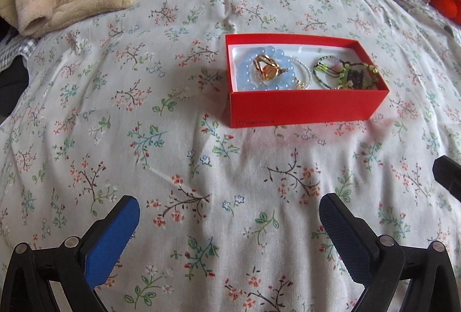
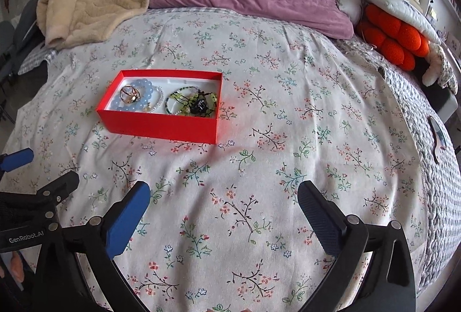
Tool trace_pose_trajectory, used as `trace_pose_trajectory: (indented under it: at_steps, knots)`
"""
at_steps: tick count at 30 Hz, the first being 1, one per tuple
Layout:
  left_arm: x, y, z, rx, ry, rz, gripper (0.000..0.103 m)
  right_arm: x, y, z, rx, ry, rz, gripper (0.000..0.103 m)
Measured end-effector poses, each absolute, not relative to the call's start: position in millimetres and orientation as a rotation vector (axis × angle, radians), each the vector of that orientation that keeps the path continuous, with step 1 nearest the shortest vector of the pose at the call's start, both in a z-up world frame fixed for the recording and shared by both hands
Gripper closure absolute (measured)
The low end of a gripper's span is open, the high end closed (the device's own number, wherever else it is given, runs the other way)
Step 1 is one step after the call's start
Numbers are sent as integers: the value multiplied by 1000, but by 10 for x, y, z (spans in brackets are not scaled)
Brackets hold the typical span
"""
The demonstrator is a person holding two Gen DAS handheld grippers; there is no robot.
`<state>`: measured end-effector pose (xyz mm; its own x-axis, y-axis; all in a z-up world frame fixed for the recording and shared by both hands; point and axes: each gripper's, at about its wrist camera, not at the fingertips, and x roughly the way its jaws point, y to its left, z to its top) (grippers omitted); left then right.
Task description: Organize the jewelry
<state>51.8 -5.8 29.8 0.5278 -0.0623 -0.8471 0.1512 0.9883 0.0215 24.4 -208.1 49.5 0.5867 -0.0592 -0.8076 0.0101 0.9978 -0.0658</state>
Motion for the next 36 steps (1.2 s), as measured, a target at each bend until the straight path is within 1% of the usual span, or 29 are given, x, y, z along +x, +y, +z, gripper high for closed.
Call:
trace_pose_trajectory:
  at_steps: [16, 36]
  knots:
    - [548, -68, 282, 96, 1020, -126, 1, 298, -2036, 370, -56, 992, -43, 0]
    - [543, -63, 300, 113, 1014, -127, 1, 292, -2007, 369, -57, 993, -45, 0]
